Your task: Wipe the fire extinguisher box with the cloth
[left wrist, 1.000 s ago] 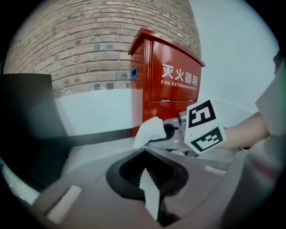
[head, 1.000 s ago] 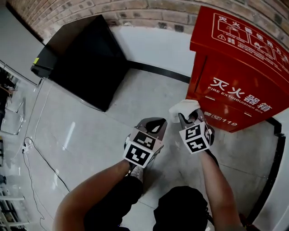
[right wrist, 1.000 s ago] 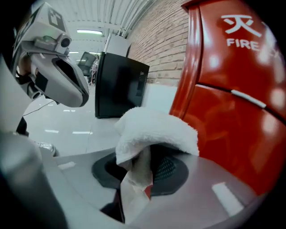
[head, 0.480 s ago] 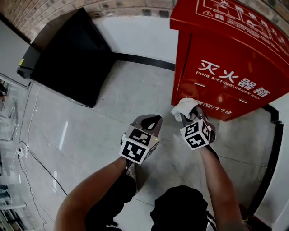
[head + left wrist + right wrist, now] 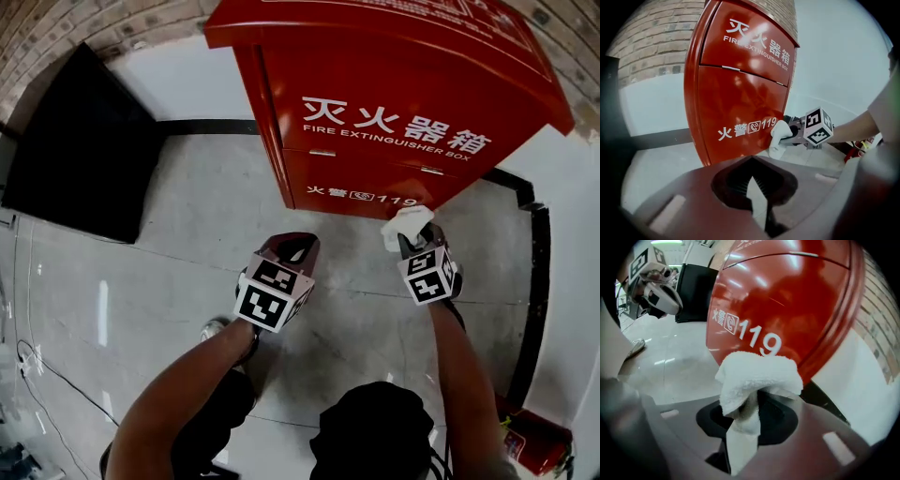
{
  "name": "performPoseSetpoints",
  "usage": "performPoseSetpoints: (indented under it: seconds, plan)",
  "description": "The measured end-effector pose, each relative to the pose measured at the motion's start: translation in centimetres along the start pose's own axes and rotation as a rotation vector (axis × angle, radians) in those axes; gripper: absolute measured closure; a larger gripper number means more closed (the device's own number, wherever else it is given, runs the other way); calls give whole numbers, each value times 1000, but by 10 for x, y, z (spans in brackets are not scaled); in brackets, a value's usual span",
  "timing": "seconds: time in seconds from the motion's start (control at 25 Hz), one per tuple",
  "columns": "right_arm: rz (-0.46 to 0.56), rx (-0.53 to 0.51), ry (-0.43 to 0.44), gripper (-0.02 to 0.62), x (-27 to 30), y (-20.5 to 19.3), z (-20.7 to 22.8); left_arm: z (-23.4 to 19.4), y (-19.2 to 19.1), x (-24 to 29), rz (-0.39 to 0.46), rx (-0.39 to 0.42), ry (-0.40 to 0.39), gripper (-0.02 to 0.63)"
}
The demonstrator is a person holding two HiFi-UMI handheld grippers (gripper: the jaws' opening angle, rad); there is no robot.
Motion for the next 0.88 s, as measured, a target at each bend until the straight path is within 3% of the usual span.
performPoseSetpoints:
  seconds: [0.24,0.4,0.64,0.88]
  plan:
    - [-92,256,9,456,6,-57,23,7,-5,7,-34,31,-21,606]
    - [-135,396,81,456,23,-59,12,-9,-11,1,-37,5,10,606]
    - [-55,482,233,456,49,-2,-35,-36,-28,-14,-53,-30,50,606]
    - [25,493,375,456,72,78,-91,-71,-35,-41,-49,-48,125,606]
Point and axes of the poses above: the fingertips, and each gripper's own axes: x forward along the fingers, z to its right, y out of its top, the point moved 2 cm from there along -x, backward along the fingers, and after that the axes turned 8 degrees about -x, right-handed, at the moved point
